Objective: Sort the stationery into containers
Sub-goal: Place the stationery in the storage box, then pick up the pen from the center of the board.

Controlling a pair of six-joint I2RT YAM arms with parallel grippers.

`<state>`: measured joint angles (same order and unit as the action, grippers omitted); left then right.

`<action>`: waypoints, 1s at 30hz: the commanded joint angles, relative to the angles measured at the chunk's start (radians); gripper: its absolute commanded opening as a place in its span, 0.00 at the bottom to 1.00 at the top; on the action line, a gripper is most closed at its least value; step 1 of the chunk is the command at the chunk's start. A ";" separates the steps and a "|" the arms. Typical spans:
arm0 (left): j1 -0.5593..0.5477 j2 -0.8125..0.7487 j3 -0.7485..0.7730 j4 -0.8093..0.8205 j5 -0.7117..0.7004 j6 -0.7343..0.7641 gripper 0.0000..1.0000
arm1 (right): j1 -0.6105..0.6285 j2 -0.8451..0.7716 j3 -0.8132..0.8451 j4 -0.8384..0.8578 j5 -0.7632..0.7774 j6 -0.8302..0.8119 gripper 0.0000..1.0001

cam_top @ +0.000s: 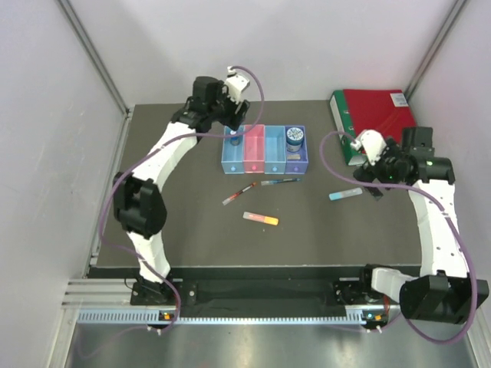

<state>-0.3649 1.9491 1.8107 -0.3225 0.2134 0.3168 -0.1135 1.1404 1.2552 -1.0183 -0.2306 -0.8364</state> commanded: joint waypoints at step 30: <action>0.000 -0.777 -0.467 -0.343 0.003 0.159 0.97 | 0.308 0.636 0.061 0.095 0.185 -0.498 0.94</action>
<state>-0.3649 1.2163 1.2949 -0.6266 0.2203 0.4461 0.1802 1.7275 1.2419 -0.9703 -0.0444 -1.3312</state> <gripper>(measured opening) 0.965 0.949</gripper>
